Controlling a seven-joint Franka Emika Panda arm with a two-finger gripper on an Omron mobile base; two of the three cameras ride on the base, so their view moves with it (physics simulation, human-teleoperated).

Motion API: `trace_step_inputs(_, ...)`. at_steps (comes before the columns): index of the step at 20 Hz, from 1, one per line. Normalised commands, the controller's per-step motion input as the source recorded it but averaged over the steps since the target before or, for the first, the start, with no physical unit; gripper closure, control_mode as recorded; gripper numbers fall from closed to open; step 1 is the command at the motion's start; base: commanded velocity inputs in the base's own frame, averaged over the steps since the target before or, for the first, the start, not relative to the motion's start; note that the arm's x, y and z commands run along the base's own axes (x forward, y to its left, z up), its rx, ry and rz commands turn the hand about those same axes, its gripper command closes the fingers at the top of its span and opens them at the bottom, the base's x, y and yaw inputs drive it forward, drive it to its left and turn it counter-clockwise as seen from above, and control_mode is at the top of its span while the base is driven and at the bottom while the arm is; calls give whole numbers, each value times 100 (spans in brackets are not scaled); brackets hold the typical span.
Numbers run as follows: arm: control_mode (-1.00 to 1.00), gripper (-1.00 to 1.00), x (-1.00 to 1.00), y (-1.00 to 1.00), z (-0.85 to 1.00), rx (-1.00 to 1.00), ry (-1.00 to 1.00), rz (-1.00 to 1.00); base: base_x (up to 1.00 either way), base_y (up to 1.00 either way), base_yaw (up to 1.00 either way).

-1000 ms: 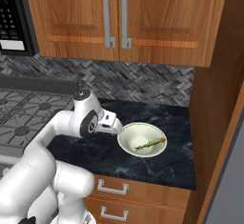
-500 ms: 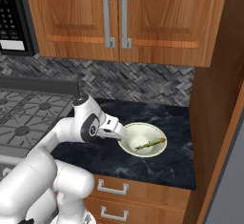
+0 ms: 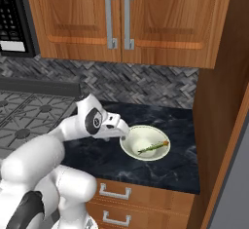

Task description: Remove the peach from the bowl and place it on the small plate. Then place the bowl with only the fish in the microwave, close the door, and press the start button to microwave the fish.

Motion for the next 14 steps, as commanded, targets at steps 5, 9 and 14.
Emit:
trace_step_inputs(5,-100,-100,36,-8,-9,-2,10,1,0,0,0)
trace_step_inputs(9,-100,-100,37,-13,-16,0,10,0,0,0,0)
trace_step_inputs(14,-100,-100,31,-6,-25,0,9,0,0,0,0)
